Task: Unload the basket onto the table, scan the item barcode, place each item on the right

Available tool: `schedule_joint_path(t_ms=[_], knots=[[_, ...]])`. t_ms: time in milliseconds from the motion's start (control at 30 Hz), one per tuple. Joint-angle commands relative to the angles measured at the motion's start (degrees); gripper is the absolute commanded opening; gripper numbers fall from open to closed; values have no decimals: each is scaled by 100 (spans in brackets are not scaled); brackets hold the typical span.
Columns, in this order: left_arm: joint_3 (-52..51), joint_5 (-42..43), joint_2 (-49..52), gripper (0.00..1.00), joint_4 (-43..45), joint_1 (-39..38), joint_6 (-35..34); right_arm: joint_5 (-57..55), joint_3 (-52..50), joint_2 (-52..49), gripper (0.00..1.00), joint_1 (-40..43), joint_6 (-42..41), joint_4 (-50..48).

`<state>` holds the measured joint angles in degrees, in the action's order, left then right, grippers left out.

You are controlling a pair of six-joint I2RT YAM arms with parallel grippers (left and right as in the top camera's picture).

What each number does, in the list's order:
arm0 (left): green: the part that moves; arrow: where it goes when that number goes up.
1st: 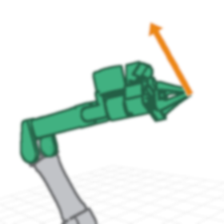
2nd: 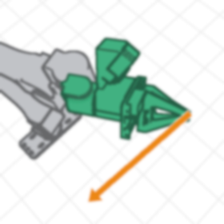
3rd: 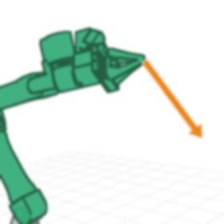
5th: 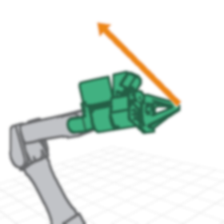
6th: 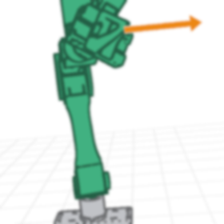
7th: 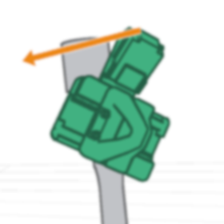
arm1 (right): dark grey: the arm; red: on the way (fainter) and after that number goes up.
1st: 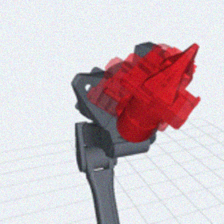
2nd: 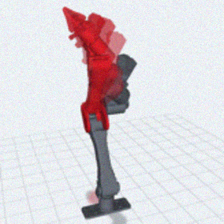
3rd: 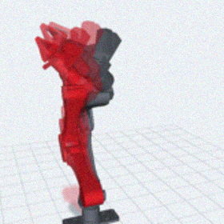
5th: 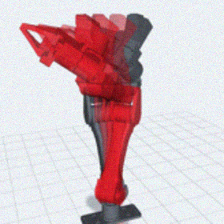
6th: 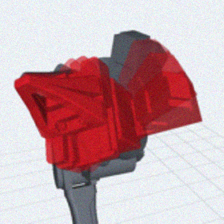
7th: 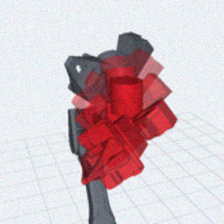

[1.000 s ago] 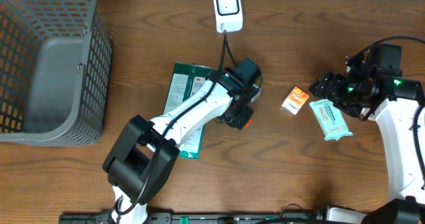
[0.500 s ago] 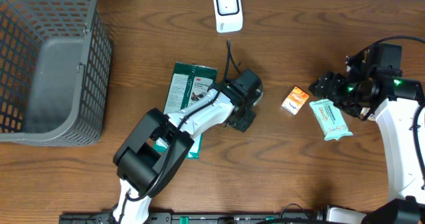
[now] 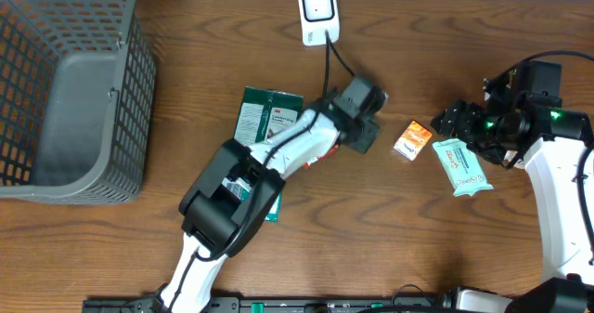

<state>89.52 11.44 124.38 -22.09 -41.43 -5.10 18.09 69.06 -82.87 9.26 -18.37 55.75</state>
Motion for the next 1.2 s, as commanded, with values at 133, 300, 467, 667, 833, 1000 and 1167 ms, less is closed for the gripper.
schedule_joint_path(t_ms=[133,300,467,667,833,1000,1167], knots=[[852,-120,-804,52,-3132,459,1567,-136,55,9,87,-35,85,-31],[450,-7,-745,61,-3849,828,2396,-133,55,9,87,-35,85,-85],[-214,640,-745,62,-2852,1062,2474,-133,55,9,88,-35,85,-85],[-933,734,-745,68,-1631,857,2470,-138,55,9,91,-35,85,-90],[-1510,70,-715,73,-509,699,2028,-138,55,9,92,-35,87,-85],[-1694,28,-579,72,-334,695,1812,-136,55,9,92,-35,85,-92],[-1722,31,-393,61,-507,669,1674,-138,55,9,92,-35,85,-94]])
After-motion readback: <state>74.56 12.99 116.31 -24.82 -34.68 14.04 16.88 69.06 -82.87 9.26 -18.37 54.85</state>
